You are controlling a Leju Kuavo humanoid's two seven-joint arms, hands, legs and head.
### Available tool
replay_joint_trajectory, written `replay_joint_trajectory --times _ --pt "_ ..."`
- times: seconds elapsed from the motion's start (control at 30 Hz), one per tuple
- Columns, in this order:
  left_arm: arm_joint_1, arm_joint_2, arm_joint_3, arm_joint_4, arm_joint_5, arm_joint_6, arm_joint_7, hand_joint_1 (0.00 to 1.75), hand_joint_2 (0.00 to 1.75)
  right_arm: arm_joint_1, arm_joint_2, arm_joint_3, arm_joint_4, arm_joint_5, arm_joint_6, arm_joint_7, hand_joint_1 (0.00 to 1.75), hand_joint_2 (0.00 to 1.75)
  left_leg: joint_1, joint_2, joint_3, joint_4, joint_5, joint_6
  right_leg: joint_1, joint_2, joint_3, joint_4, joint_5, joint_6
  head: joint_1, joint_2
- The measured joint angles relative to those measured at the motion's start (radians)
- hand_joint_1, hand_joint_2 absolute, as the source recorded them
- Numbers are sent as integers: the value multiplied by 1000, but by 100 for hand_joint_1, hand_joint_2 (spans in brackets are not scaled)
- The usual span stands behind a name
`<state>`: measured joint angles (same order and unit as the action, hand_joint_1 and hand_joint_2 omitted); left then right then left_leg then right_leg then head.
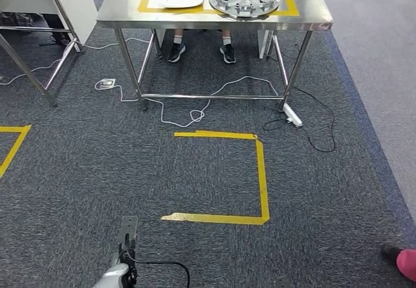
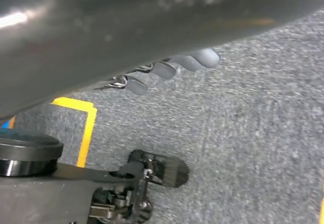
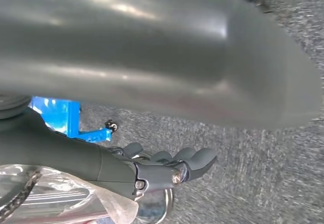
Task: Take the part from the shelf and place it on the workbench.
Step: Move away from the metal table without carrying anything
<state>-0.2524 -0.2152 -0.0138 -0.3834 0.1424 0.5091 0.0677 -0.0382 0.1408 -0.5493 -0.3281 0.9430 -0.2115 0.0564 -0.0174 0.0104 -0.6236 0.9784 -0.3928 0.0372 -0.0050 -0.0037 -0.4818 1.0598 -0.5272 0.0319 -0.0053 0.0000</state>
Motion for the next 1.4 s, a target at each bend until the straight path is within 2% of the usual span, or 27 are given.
replay_joint_trajectory --times 0.03,0.07,0.13,0.17,0.2,0.27,0.3,0.33,0.37,0.4,0.43,0.47,0.5,0.53,0.57,0.6,0.73,0.9,1.03,1.13,1.4 --pt "0 0 -1 0 1 2 0 0 0 -3 0 0 0 0 -1 -1 0 0 -1 0 -7 3 9 -5 2 0 41 -66 -20 -4 0 0" --pt "0 0 -2 0 3 4 0 0 0 -6 0 0 0 0 -1 -2 0 0 -2 1 -12 4 17 -10 4 0 64 -108 -36 -8 -1 0" --pt "3 0 -2 0 6 6 -1 0 0 -4 0 0 0 0 -2 -3 0 0 0 2 -20 6 27 -22 4 -2 58 -130 -39 -21 0 0" --pt "6 0 -2 1 7 7 -2 0 0 -1 0 -1 1 0 -3 -3 0 0 2 1 -25 16 13 -29 3 -3 52 -130 -31 -30 -1 0" --pt "9 0 -2 1 9 7 -2 0 0 1 0 -1 1 0 -3 -3 0 0 4 0 -34 42 -20 -36 1 -5 46 -131 -22 -37 -2 0" --pt "12 1 -2 3 13 7 -2 0 0 3 1 -1 1 0 -3 -3 0 0 11 -1 -63 150 -117 -49 1 -6 29 -130 -5 -45 -5 0" --pt "13 2 -2 4 15 8 -2 0 0 4 1 -1 1 1 -2 -3 0 0 14 -1 -77 214 -152 -54 1 -6 21 -128 2 -45 -5 0" --pt "14 2 -2 6 18 9 -2 0 0 4 1 -1 2 1 -2 -3 0 0 16 -1 -83 264 -164 -58 2 -7 14 -126 9 -44 -5 0" --pt "14 3 -3 8 21 11 -2 0 0 4 1 -1 2 1 -1 -3 0 0 19 -1 -76 282 -155 -60 2 -7 7 -122 15 -42 -5 0" --pt "15 3 -3 11 24 14 -2 0 0 4 1 -1 2 2 -1 -3 0 0 20 -1 -52 263 -133 -60 2 -7 0 -117 19 -40 -5 0" --pt "15 3 -3 13 27 16 -2 0 0 4 1 -1 2 2 0 -3 0 0 22 -1 -14 212 -105 -59 2 -7 -6 -111 21 -39 -6 0" --pt "14 4 -2 15 31 17 -2 0 0 4 1 -1 2 3 1 -3 0 0 22 -2 30 147 -90 -55 2 -7 -13 -106 22 -36 -6 0" --pt "14 4 -2 17 33 18 -2 0 0 3 1 -1 2 3 2 -3 0 0 21 -2 67 89 -81 -50 3 -7 -19 -101 24 -33 -5 0" --pt "13 5 -2 19 38 18 -2 0 0 1 1 -1 2 4 2 -3 0 0 20 -2 89 49 -80 -45 4 -7 -23 -98 26 -28 -5 0" --pt "12 6 -2 22 41 18 -2 0 0 0 1 -1 2 5 2 -3 0 0 18 -2 98 27 -85 -39 5 -7 -27 -97 28 -22 -5 0" --pt "12 7 -2 25 45 19 -1 0 0 -1 1 -1 2 6 2 -3 0 0 18 -2 99 16 -87 -36 6 -6 -32 -94 29 -19 -4 0" --pt "9 9 -2 33 56 21 1 0 0 -2 1 -1 2 8 2 -3 0 0 16 -3 94 1 -88 -27 6 -8 -44 -93 37 -35 -2 0" --pt "7 11 -1 39 64 21 1 0 0 -2 1 -1 2 8 -1 -4 0 0 8 -3 87 1 -80 -14 -2 -7 -48 -99 50 -14 -3 0" --pt "6 14 -1 41 67 22 1 0 0 -2 1 -1 2 8 -1 -4 0 0 5 -3 81 2 -75 -9 -5 -7 -54 -100 57 -3 -3 0" --pt "6 16 0 42 67 23 1 0 0 -2 1 -1 2 7 -1 -5 0 0 5 -3 77 2 -71 -8 -5 -7 -58 -100 60 0 -3 0" --pt "5 17 0 49 79 25 2 0 0 -2 1 -1 2 -13 0 -14 0 0 6 -3 75 2 -68 -10 -4 -7 -63 -96 61 -1 -3 0"
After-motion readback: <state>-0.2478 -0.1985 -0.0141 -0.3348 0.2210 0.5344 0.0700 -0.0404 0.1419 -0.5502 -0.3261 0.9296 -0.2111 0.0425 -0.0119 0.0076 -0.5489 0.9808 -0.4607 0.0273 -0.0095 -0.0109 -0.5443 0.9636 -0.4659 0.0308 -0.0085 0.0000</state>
